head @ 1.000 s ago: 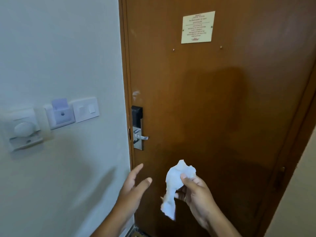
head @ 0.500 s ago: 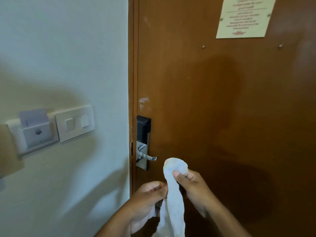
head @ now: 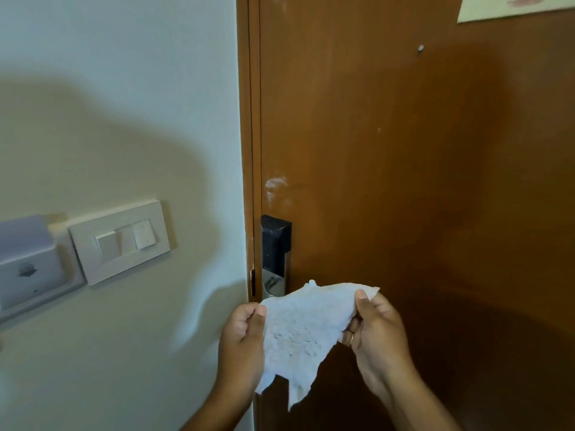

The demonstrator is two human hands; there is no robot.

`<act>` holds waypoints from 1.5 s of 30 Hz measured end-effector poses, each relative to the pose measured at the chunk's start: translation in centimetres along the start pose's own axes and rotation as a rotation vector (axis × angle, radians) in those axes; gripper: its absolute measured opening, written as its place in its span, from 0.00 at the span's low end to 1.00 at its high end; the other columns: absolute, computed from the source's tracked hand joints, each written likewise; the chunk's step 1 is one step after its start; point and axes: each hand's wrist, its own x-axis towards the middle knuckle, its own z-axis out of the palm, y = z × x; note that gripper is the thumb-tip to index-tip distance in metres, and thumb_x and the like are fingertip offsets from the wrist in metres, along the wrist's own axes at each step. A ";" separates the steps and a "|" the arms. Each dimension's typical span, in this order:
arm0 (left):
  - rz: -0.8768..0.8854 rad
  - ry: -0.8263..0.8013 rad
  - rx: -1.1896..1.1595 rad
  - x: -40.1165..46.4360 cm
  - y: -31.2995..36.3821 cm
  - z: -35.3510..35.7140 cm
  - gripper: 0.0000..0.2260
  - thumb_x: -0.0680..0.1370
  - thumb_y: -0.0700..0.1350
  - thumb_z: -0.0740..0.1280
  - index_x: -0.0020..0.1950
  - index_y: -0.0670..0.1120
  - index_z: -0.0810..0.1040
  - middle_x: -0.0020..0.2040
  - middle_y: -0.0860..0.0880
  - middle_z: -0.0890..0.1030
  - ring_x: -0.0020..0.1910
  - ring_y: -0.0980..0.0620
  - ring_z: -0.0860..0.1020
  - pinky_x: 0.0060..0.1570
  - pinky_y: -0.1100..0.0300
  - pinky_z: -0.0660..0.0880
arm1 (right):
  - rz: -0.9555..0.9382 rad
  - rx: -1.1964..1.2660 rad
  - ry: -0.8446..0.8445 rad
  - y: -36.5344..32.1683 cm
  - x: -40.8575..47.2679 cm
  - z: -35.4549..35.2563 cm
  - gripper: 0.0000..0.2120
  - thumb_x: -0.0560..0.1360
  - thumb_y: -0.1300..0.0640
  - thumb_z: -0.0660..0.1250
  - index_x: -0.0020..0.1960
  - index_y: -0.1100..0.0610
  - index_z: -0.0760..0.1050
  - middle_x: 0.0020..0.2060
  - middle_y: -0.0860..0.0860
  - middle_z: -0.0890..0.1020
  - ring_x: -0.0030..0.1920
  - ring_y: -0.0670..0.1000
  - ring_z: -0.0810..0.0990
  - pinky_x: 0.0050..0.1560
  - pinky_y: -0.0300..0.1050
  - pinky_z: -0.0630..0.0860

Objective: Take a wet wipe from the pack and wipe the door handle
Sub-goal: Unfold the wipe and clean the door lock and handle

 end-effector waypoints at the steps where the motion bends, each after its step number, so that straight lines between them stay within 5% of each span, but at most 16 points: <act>1: 0.010 0.002 0.029 0.4 -0.1 0.4 0.08 0.82 0.52 0.60 0.46 0.54 0.77 0.44 0.54 0.83 0.44 0.54 0.83 0.34 0.66 0.77 | -0.044 -0.104 0.056 0.5 0.7 0.5 0.12 0.82 0.51 0.57 0.56 0.53 0.77 0.47 0.50 0.85 0.46 0.49 0.84 0.37 0.48 0.82; 3: 0.006 0.027 0.070 1.7 -0.6 1.3 0.08 0.82 0.52 0.60 0.47 0.53 0.76 0.46 0.53 0.82 0.46 0.54 0.81 0.37 0.63 0.76 | -0.149 -0.343 0.111 0.9 2.3 1.1 0.14 0.80 0.50 0.61 0.63 0.53 0.74 0.48 0.50 0.83 0.47 0.51 0.83 0.46 0.56 0.83; 7: -0.018 0.086 0.101 4.9 -1.1 2.0 0.09 0.83 0.51 0.58 0.48 0.52 0.75 0.47 0.51 0.81 0.46 0.52 0.80 0.36 0.60 0.75 | -0.129 -0.539 0.086 2.1 4.6 1.2 0.30 0.76 0.54 0.68 0.74 0.51 0.60 0.40 0.44 0.78 0.37 0.49 0.83 0.32 0.42 0.82; 11: -0.080 0.074 0.124 7.6 -2.2 2.9 0.08 0.83 0.50 0.58 0.51 0.51 0.76 0.46 0.54 0.79 0.45 0.54 0.79 0.36 0.63 0.74 | -0.405 -0.292 0.269 3.5 4.8 1.2 0.31 0.73 0.64 0.70 0.66 0.37 0.65 0.59 0.40 0.72 0.54 0.39 0.79 0.43 0.28 0.76; 14: -0.108 0.025 0.088 8.8 -3.4 3.6 0.09 0.83 0.49 0.60 0.50 0.49 0.79 0.47 0.49 0.83 0.46 0.49 0.82 0.39 0.58 0.78 | -0.765 -0.562 0.281 4.7 4.6 2.4 0.26 0.73 0.60 0.68 0.66 0.41 0.68 0.67 0.40 0.66 0.68 0.36 0.65 0.56 0.31 0.66; 16: -0.086 0.016 0.090 9.5 -3.9 3.8 0.10 0.83 0.48 0.60 0.48 0.48 0.80 0.44 0.46 0.83 0.44 0.46 0.82 0.40 0.56 0.78 | -0.934 -0.820 0.179 5.7 5.1 3.9 0.20 0.76 0.59 0.65 0.65 0.47 0.71 0.65 0.45 0.71 0.67 0.39 0.67 0.58 0.36 0.65; 20: -0.030 0.022 0.286 11.4 -4.8 3.3 0.07 0.81 0.47 0.64 0.47 0.48 0.80 0.46 0.45 0.84 0.45 0.48 0.79 0.46 0.56 0.76 | -0.606 -1.218 -0.236 9.1 7.3 6.8 0.18 0.82 0.51 0.52 0.70 0.51 0.68 0.69 0.51 0.73 0.69 0.50 0.69 0.64 0.39 0.63; 23: -0.028 -0.026 0.344 12.7 -5.2 2.2 0.09 0.80 0.44 0.67 0.59 0.45 0.81 0.58 0.45 0.83 0.53 0.49 0.79 0.56 0.53 0.76 | -0.460 -1.395 -0.312 10.6 9.0 7.4 0.17 0.81 0.51 0.54 0.67 0.54 0.71 0.62 0.52 0.78 0.61 0.52 0.75 0.59 0.41 0.67; 27: 0.302 0.008 0.512 14.4 -4.0 0.9 0.19 0.77 0.44 0.71 0.67 0.45 0.76 0.65 0.45 0.79 0.64 0.48 0.75 0.62 0.62 0.69 | -0.546 -1.698 -0.304 10.5 10.3 8.6 0.11 0.74 0.51 0.66 0.51 0.56 0.79 0.40 0.54 0.85 0.37 0.55 0.84 0.43 0.50 0.79; 30: 0.625 -0.007 0.673 15.7 -1.4 1.8 0.28 0.78 0.57 0.66 0.75 0.50 0.65 0.76 0.46 0.67 0.76 0.48 0.62 0.71 0.56 0.58 | -0.457 -1.719 -0.333 10.7 11.2 10.9 0.07 0.76 0.57 0.62 0.51 0.58 0.77 0.44 0.56 0.85 0.43 0.58 0.84 0.49 0.52 0.77; 34: 1.002 -0.047 0.806 18.5 3.0 4.6 0.37 0.77 0.68 0.55 0.80 0.50 0.50 0.82 0.44 0.50 0.81 0.44 0.45 0.76 0.44 0.49 | -0.335 -1.771 -0.229 11.5 13.2 13.8 0.10 0.79 0.60 0.58 0.50 0.61 0.78 0.48 0.57 0.85 0.46 0.57 0.84 0.44 0.48 0.75; 40: 1.314 0.039 0.932 22.8 8.1 8.7 0.42 0.76 0.71 0.53 0.80 0.47 0.46 0.80 0.37 0.50 0.80 0.41 0.43 0.77 0.42 0.44 | -0.555 -1.778 -0.254 12.0 13.2 12.3 0.09 0.76 0.55 0.64 0.50 0.60 0.77 0.36 0.57 0.84 0.33 0.57 0.84 0.34 0.49 0.78; 45: 1.447 0.097 0.928 25.2 9.9 9.9 0.44 0.75 0.73 0.53 0.79 0.44 0.49 0.79 0.35 0.56 0.79 0.37 0.51 0.77 0.44 0.42 | -0.672 -1.644 -0.368 11.4 13.4 7.9 0.10 0.78 0.54 0.60 0.49 0.58 0.77 0.41 0.58 0.83 0.41 0.60 0.82 0.40 0.56 0.79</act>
